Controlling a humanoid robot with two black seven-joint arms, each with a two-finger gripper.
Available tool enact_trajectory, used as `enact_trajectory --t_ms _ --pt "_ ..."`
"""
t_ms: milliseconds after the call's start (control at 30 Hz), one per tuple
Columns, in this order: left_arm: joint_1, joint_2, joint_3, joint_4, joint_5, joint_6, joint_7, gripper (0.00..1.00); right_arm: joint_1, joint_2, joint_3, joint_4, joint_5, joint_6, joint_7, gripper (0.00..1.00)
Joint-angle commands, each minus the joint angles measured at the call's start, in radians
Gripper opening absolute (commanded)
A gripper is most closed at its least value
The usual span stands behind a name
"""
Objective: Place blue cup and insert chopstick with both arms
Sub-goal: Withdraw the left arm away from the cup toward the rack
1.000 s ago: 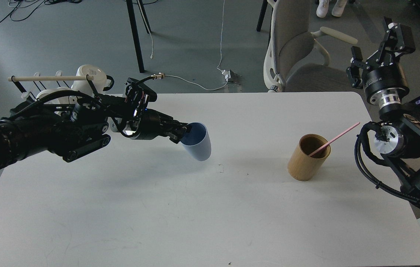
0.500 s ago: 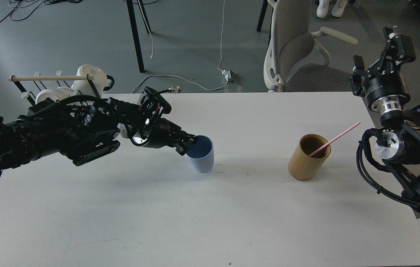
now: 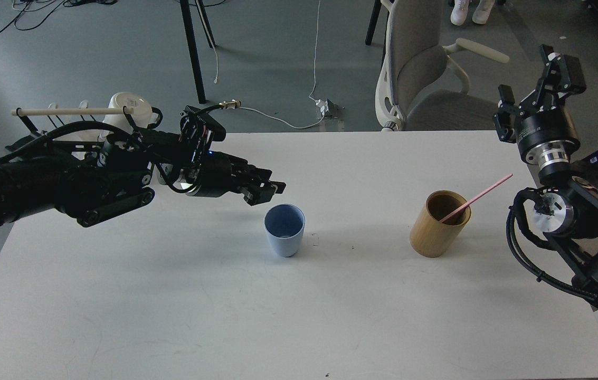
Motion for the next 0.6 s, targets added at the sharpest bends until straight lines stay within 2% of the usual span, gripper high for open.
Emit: enact_trajectory --t_ms 0,200,300,400,467,567 --pt "0.105 0.063 -0.162 0.001 -0.127 0.000 0.000 0.78 0.008 -0.122 -0.078 0.064 -0.194 -0.016 0.000 0.96" --pt "0.315 0.063 -0.490 0.004 -0.359 0.000 0.000 0.85 -0.002 -0.330 -0.168 0.092 -0.537 -0.095 0.000 0.96" --pt "0.403 0.032 -0.677 -0.004 -0.549 -0.005 0.000 0.86 -0.021 -0.422 -0.242 0.118 -0.668 -0.189 0.000 0.96" --pt "0.466 -0.020 -0.804 -0.010 -0.693 -0.014 0.000 0.86 -0.039 -0.466 -0.323 0.150 -0.699 -0.279 0.000 0.96" --pt "0.489 -0.032 -0.870 -0.010 -0.752 -0.054 0.000 0.86 -0.051 -0.471 -0.375 0.157 -0.702 -0.312 0.000 0.95" --pt "0.498 -0.038 -0.946 -0.008 -0.831 -0.184 0.000 0.87 -0.062 -0.459 -0.451 0.152 -0.705 -0.338 0.000 0.92"
